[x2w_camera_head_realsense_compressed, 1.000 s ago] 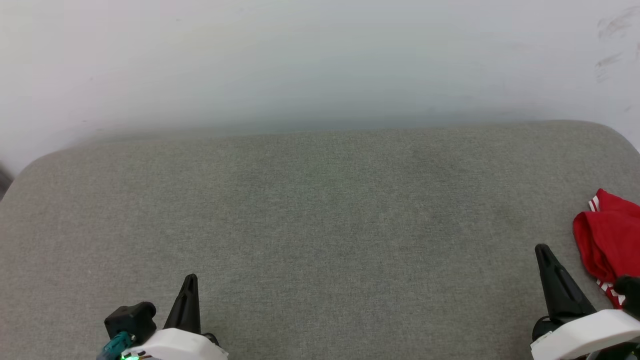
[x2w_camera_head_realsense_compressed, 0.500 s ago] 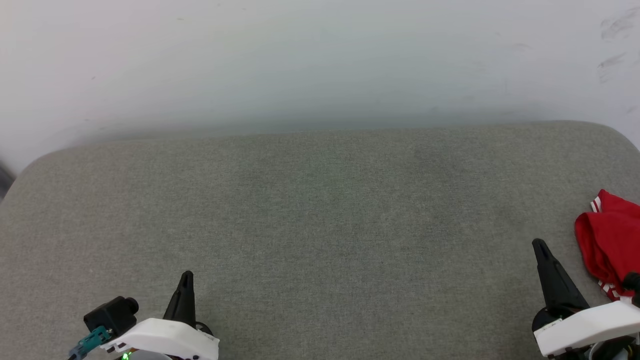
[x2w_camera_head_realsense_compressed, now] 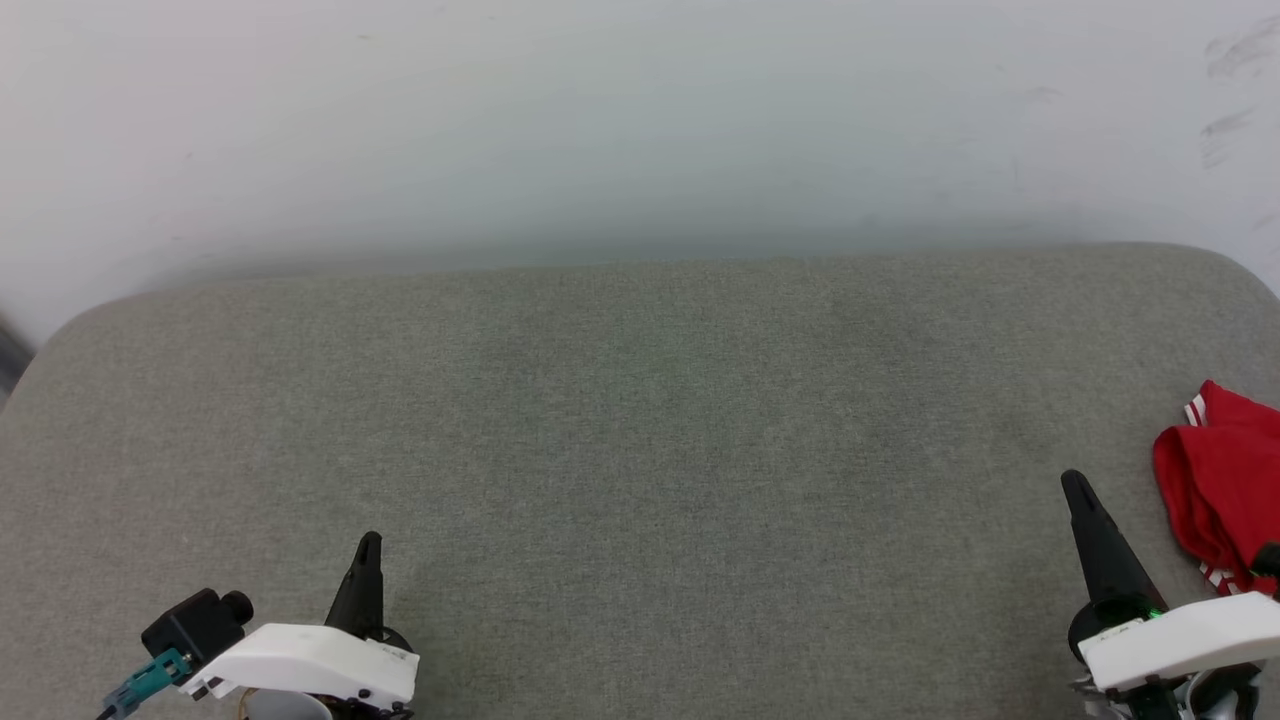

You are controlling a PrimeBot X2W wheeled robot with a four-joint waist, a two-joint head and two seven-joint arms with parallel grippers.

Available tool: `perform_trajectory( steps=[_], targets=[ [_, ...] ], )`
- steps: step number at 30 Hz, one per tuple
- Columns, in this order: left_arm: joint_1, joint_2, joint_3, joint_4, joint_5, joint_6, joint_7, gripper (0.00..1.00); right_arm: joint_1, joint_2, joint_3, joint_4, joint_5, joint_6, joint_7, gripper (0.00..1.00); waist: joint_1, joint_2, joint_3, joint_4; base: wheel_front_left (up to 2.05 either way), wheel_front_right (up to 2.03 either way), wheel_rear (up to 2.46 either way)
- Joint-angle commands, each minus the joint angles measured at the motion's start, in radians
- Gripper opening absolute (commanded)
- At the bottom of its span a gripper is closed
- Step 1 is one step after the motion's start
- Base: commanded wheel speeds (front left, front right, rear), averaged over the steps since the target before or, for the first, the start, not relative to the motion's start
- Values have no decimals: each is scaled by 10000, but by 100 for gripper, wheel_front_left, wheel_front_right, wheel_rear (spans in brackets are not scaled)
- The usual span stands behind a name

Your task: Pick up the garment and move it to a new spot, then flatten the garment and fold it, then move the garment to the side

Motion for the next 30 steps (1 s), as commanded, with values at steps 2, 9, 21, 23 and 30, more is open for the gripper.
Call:
perform_trajectory(
  steps=[2, 9, 21, 23, 30],
  targets=[
    [-301, -26, 139, -78, -350, -111, 92, 0, -287, 11, -36, 12, 420, 0, 14, 0, 0, -1, 0, 6, 0, 0, 0],
    [-370, -131, 359, -43, -1097, -281, 319, 0, -435, 35, -59, 277, 1276, 0, 30, 0, 0, -1, 2, 26, 0, 0, 0],
    [-485, -291, 707, 16, -2257, -549, 674, 0, -635, 75, -96, 689, 2618, -1, 49, 0, 0, -1, 6, 61, 0, 0, 0],
    [-506, -323, 763, 25, -2440, -590, 718, 0, -666, 82, -103, 755, 2827, -1, 54, 0, 0, -1, 6, 67, 0, 0, 0],
    [-561, -444, 997, 67, -3220, -764, 961, 0, -812, 110, -128, 1032, 3719, -1, 77, 0, 0, -1, 9, 93, 0, 0, 0]
  ],
)
